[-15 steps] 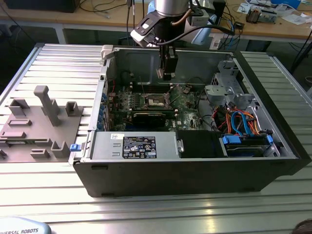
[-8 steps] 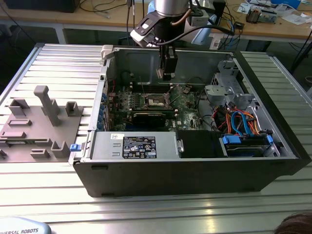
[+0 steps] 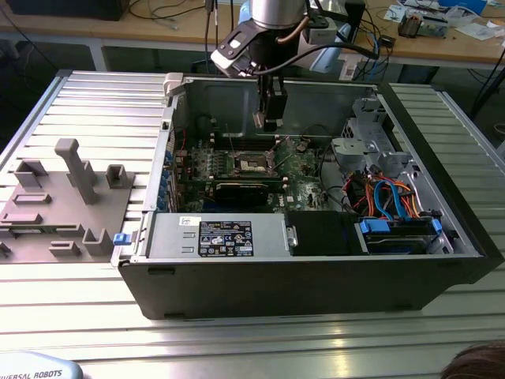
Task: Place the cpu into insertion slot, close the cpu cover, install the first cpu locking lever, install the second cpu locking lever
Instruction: 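Place the cpu into insertion slot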
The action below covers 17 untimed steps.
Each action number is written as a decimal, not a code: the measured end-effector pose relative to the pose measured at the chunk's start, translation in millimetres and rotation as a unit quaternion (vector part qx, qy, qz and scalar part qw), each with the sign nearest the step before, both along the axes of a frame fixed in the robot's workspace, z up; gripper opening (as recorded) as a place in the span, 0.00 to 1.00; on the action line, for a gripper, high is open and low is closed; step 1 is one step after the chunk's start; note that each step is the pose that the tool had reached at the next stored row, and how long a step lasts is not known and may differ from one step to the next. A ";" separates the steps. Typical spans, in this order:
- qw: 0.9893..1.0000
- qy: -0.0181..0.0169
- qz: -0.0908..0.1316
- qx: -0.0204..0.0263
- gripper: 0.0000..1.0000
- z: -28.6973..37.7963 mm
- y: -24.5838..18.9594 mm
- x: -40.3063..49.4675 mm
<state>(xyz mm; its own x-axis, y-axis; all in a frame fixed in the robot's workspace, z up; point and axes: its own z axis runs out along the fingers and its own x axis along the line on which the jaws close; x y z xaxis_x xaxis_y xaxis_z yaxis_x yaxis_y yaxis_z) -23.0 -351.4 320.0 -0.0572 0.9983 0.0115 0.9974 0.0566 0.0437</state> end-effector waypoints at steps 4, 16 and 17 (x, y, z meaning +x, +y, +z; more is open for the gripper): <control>1.000 0.000 0.000 0.000 0.55 -0.7 0.0 0.0; 1.000 0.000 0.000 0.000 0.55 -3.7 0.0 0.0; 1.000 0.000 0.000 0.000 0.55 -4.0 0.0 0.0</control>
